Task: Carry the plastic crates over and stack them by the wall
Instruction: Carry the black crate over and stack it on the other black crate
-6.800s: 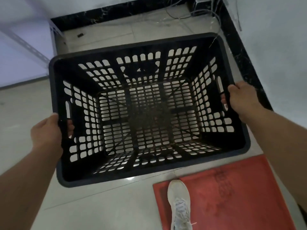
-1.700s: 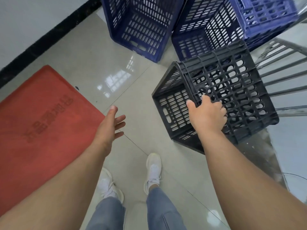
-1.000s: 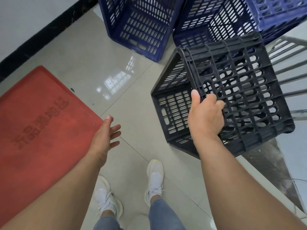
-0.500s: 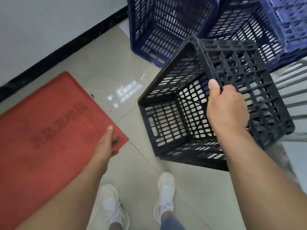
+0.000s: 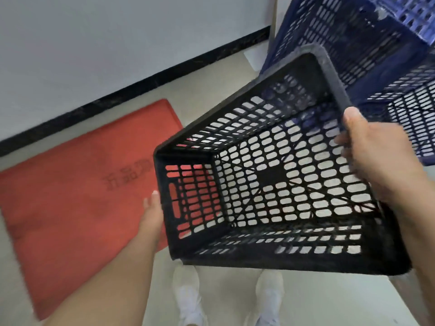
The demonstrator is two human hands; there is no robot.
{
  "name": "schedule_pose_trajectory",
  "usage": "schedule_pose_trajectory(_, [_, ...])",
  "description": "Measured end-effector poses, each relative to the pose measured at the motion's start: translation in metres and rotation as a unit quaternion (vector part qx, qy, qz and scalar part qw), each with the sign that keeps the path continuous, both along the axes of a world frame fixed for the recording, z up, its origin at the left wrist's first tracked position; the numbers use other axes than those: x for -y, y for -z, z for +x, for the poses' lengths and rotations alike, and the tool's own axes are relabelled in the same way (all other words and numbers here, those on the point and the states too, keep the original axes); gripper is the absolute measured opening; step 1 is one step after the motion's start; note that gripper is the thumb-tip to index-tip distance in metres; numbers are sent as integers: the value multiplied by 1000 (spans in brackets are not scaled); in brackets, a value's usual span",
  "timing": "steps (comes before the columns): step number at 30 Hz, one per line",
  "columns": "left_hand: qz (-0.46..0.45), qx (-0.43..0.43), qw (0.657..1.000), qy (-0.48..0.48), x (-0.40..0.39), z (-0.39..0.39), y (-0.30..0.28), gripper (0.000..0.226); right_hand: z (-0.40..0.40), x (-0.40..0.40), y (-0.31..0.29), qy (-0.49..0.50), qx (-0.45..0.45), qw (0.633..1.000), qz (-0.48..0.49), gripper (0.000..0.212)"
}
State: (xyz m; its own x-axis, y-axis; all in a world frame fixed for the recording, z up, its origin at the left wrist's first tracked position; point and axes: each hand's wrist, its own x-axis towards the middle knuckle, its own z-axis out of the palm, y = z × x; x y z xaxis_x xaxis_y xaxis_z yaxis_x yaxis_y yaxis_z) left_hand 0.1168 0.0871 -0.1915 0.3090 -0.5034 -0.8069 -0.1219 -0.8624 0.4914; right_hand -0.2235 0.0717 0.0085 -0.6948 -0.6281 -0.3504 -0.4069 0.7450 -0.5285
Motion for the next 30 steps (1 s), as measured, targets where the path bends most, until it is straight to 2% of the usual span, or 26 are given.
schedule_pose_trajectory(1, [22,-4,999,-48,-3,22,15,90,10,5,0,6,26,1000,-3,71])
schedule_pose_trajectory(2, [47,-13,995,-89,-2,40,23,91,20,10,1,6,47,999,-3,65])
schedule_pose_trajectory(5, [71,-43,986,-146,4,72,-11,45,51,27,10,-4,91,996,-5,59])
schedule_pose_trajectory(7, [73,-22,983,-167,8,101,-26,33,75,40,15,-14,105,994,2,59])
schedule_pose_trajectory(9, [34,-1,982,-185,10,143,-20,43,98,54,19,-24,115,993,8,58])
schedule_pose_trajectory(11, [11,55,975,-214,7,192,10,63,119,66,28,-37,127,991,4,59])
schedule_pose_trajectory(13, [-9,90,972,-219,7,229,21,61,140,77,39,-54,132,990,5,60])
schedule_pose_trajectory(16, [-38,148,966,-209,23,235,-25,51,168,98,62,-74,149,986,11,55])
schedule_pose_trajectory(19, [-56,214,954,-203,29,258,-34,47,193,122,87,-97,163,981,31,51])
schedule_pose_trajectory(25, [-56,225,933,-276,42,297,-48,39,239,159,135,-163,156,973,51,45])
schedule_pose_trajectory(30, [-60,198,918,-337,57,332,-38,35,279,174,170,-168,184,967,56,37])
